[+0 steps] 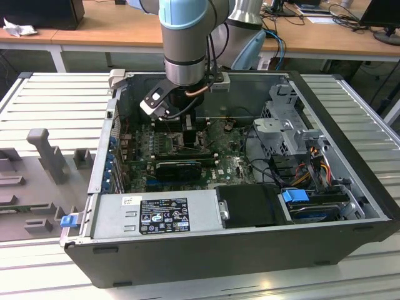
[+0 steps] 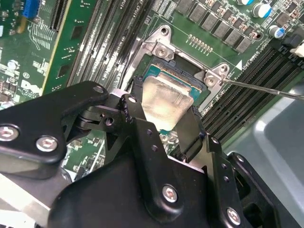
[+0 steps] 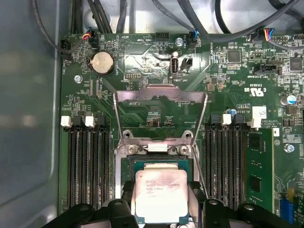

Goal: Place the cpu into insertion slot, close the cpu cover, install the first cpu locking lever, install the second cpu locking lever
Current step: 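Place the cpu into insertion slot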

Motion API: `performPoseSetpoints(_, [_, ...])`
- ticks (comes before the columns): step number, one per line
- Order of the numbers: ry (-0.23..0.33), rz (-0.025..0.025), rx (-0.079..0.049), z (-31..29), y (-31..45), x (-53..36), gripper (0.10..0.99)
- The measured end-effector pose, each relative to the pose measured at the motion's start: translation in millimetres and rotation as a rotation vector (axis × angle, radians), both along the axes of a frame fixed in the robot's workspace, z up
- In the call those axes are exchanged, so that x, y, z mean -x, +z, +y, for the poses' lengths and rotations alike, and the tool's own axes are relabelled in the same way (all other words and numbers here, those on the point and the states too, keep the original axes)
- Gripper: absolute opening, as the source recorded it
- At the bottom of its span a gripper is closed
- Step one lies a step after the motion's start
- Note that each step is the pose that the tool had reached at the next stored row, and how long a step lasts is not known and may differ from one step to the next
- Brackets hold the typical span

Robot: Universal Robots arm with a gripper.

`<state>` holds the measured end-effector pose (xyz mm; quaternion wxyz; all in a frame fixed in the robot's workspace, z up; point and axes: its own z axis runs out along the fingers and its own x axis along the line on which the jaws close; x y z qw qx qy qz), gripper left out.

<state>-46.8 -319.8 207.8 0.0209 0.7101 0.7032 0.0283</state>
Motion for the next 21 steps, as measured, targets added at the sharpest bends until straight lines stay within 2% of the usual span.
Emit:
performPoseSetpoints(8, [-0.002,0.0013,0.0,0.6,-6.0,0.0,0.529])
performPoseSetpoints(14, [-0.002,0.0016,0.0,0.6,-6.4,0.0,0.529])
performPoseSetpoints(15, [-0.002,0.0016,0.0,0.6,-6.4,0.0,0.541])
performPoseSetpoints(16, [-0.002,0.0015,0.0,1.5,-6.5,0.0,0.604])
performPoseSetpoints(21, [-0.003,0.0016,-0.003,4.4,-6.9,0.0,0.604])
